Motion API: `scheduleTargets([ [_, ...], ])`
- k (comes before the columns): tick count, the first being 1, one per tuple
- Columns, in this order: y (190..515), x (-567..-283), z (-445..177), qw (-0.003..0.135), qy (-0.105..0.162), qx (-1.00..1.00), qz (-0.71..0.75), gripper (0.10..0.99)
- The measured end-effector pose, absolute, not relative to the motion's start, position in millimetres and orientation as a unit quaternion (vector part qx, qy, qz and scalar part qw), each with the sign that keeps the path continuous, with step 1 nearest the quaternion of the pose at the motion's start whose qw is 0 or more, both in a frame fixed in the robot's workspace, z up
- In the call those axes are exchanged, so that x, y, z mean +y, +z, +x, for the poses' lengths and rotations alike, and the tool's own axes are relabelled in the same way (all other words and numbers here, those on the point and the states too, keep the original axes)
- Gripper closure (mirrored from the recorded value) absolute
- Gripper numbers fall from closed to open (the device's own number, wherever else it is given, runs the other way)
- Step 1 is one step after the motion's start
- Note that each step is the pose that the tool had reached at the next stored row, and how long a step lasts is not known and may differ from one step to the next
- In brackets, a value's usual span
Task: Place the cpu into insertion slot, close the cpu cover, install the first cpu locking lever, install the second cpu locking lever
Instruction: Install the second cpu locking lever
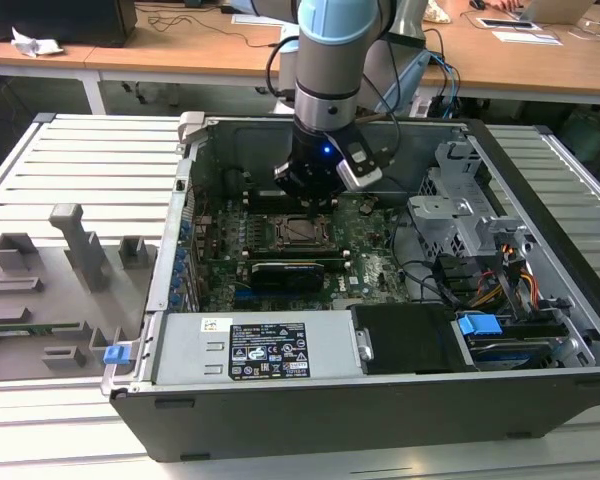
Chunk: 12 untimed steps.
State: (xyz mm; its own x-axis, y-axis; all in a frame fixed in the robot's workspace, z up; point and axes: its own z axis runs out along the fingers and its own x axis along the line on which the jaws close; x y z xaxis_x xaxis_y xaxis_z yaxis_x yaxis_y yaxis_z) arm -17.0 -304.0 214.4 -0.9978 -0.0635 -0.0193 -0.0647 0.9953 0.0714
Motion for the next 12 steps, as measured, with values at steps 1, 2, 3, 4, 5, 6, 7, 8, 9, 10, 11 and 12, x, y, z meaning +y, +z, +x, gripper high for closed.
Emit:
scheduleTargets([
  [1,214.4,-304.5,-17.0,0.008,0.036,0.999,-0.032,0.980],
  [2,214.4,-304.9,-17.0,0.008,0.036,0.999,-0.032,0.980],
  [3,214.4,-305.7,-17.0,0.008,0.036,0.999,-0.032,0.980],
  [4,214.4,-306.1,-17.0,0.008,0.036,0.999,-0.032,0.980],
  [5,214.5,-306.6,-17.0,0.008,0.036,0.999,-0.032,0.980],
  [6,214.4,-307.0,-17.0,0.008,0.036,0.999,-0.032,0.980],
  [7,214.4,-307.3,-17.0,0.008,0.036,0.999,-0.032,0.980],
  [8,215.1,-307.4,-17.0,0.008,0.036,0.999,-0.032,0.980],
  [9,216.0,-307.4,-17.0,0.008,0.036,0.999,-0.032,0.980],
  [10,217.3,-307.4,-17.0,0.008,0.036,0.999,-0.032,0.980],
  [11,218.9,-307.4,-17.0,0.008,0.036,0.999,-0.032,0.980],
  [12,221.4,-307.4,-17.0,0.008,0.036,0.999,-0.032,0.980],
])
